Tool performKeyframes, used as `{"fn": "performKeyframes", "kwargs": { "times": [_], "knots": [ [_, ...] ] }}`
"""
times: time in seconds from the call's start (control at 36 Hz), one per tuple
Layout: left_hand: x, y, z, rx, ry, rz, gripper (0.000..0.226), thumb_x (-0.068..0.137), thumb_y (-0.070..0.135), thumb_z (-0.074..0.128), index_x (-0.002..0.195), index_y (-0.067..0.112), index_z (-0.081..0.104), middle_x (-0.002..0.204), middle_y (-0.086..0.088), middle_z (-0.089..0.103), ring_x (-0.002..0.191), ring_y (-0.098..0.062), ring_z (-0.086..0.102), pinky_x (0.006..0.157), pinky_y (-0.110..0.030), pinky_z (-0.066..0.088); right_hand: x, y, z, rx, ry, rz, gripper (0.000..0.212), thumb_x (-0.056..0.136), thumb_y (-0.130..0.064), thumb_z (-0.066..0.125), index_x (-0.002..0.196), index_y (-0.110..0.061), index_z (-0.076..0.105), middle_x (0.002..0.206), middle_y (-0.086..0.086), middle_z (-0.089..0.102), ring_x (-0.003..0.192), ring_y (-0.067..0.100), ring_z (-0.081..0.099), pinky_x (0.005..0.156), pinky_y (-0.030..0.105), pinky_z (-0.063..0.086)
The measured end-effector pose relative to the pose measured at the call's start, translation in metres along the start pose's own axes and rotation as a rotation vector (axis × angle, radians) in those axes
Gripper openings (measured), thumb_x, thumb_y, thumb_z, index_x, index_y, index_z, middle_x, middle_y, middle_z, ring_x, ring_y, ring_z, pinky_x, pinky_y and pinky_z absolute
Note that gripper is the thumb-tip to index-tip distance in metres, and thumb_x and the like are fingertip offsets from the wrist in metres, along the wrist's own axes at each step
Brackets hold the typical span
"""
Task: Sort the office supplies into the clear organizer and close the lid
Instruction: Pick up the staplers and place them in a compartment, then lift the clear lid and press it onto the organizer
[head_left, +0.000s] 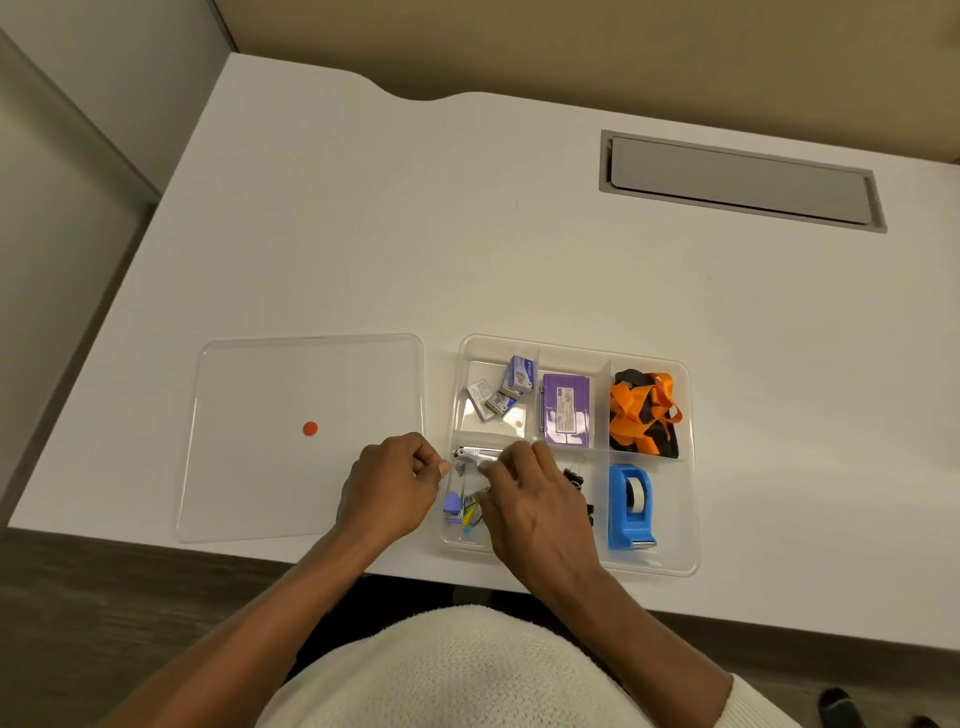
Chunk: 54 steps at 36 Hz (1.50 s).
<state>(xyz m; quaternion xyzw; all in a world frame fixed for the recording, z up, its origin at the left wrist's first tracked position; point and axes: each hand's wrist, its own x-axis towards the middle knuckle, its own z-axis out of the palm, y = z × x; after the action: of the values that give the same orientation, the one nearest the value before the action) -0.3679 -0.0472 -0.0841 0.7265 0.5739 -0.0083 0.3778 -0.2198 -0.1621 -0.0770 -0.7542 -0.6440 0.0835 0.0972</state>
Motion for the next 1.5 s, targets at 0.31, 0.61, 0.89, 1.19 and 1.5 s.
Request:
{"fn": "performKeyframes", "kwargs": {
  "times": [0.31,0.61,0.89,1.19,1.5],
  "knots": [
    [0.005,-0.004,-0.006,0.013,-0.031,0.001,0.022,0.090,0.044,0.073,0.086,0.023,0.070,0.076,0.009,0.072,0.070,-0.008,0.066,0.078,-0.032,0.059,0.014,-0.004,0.005,0.018,-0.162,-0.034,0.045,0.065,-0.015,0.092,0.107,-0.013,0.074,0.105,0.003,0.069,0.099,0.022,0.061,0.065,0.031,0.061],
    [0.003,-0.008,-0.016,-0.001,0.022,-0.003,0.027,0.084,0.052,0.077,0.077,0.028,0.066,0.070,0.016,0.063,0.068,-0.005,0.062,0.073,-0.030,0.058,0.017,-0.006,0.008,0.275,-0.038,-0.013,0.036,0.070,0.003,0.085,0.101,-0.013,0.075,0.102,0.004,0.070,0.091,0.021,0.065,0.068,0.032,0.060],
    [0.013,-0.055,-0.068,-0.078,0.252,-0.153,0.026,0.085,0.051,0.076,0.076,0.028,0.067,0.081,0.008,0.070,0.074,-0.014,0.066,0.069,-0.035,0.059,0.043,-0.038,-0.016,0.471,0.012,-0.047,0.018,0.088,-0.005,0.069,0.100,-0.017,0.075,0.098,-0.003,0.068,0.085,0.012,0.063,0.070,0.027,0.055],
    [0.020,-0.126,-0.124,0.073,0.506,-0.390,0.040,0.089,0.041,0.075,0.113,0.010,0.065,0.121,-0.019,0.063,0.111,-0.040,0.061,0.080,-0.050,0.054,0.109,-0.099,0.007,0.384,-0.257,0.106,0.059,0.089,-0.024,0.070,0.140,-0.003,0.048,0.123,0.020,0.057,0.104,0.038,0.062,0.081,0.031,0.042],
    [0.024,-0.145,-0.120,0.013,0.423,-0.474,0.065,0.084,0.043,0.080,0.128,0.002,0.054,0.131,-0.022,0.056,0.122,-0.042,0.055,0.093,-0.054,0.052,0.139,-0.122,0.045,0.293,-0.487,0.377,0.093,0.076,-0.037,0.080,0.142,-0.003,0.024,0.153,0.040,0.013,0.143,0.056,0.017,0.110,0.061,0.039]
  ]
}}
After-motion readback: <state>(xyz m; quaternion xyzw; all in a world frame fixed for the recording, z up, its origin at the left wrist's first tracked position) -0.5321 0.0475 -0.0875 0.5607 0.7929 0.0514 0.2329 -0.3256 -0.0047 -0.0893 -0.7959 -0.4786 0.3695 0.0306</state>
